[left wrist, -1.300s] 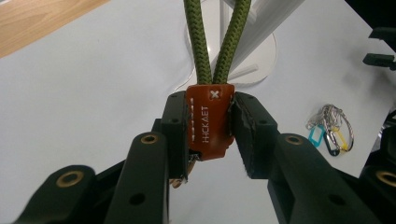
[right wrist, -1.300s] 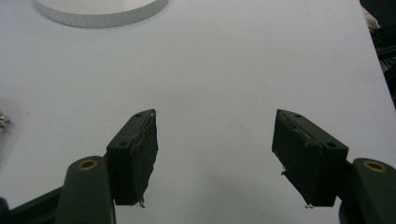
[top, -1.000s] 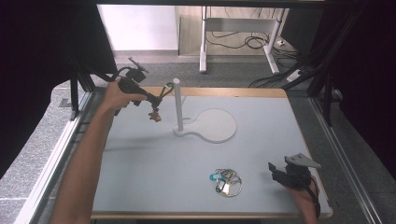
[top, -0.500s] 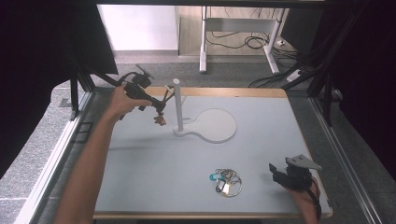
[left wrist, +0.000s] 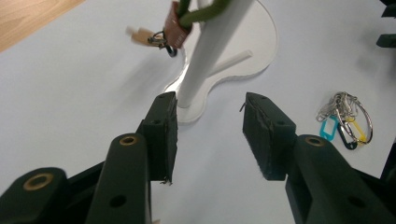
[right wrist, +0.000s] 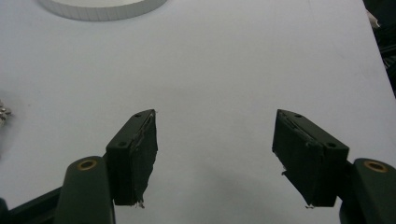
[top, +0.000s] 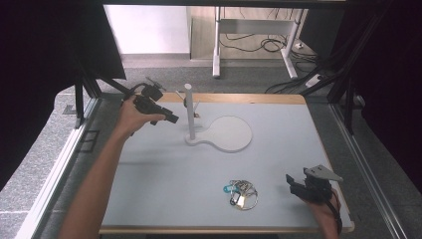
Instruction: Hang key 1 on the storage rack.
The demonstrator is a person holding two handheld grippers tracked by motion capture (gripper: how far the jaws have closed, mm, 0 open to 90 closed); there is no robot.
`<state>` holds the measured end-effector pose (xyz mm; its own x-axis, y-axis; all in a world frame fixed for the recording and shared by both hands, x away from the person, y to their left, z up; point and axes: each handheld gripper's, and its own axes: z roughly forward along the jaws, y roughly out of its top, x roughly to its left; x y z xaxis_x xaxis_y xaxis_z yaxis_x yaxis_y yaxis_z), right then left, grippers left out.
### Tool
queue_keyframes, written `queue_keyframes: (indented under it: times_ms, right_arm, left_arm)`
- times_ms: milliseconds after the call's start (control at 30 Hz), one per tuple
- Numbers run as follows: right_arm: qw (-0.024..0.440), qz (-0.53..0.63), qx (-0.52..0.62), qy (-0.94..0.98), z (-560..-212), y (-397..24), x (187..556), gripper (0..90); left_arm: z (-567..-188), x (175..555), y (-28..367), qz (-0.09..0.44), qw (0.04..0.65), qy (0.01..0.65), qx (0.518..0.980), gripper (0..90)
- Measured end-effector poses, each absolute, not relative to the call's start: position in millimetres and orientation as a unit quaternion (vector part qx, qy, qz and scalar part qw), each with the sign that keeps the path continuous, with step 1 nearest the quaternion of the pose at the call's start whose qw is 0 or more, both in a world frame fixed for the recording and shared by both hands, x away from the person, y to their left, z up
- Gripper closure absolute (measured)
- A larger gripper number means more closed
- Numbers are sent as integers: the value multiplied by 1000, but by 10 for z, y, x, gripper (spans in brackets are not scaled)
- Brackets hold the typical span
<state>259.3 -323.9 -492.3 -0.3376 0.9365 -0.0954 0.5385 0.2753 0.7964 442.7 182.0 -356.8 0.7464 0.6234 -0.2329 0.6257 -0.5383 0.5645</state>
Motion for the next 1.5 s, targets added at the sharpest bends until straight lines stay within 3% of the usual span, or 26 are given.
queue_keyframes:
  times_ms: [600,1067,1500]
  right_arm:
    - [286,350,469,759,-4891,-3151,2549,302]
    - [272,346,447,778,-4890,-3054,2547,301]
    - [261,346,432,791,-4857,-2872,2560,299]
  left_arm:
    - [-3603,3533,1886,44,355,324,876,482]
    - [-3977,3000,2079,43,385,318,865,451]
    - [-4251,2776,1921,51,363,304,879,452]
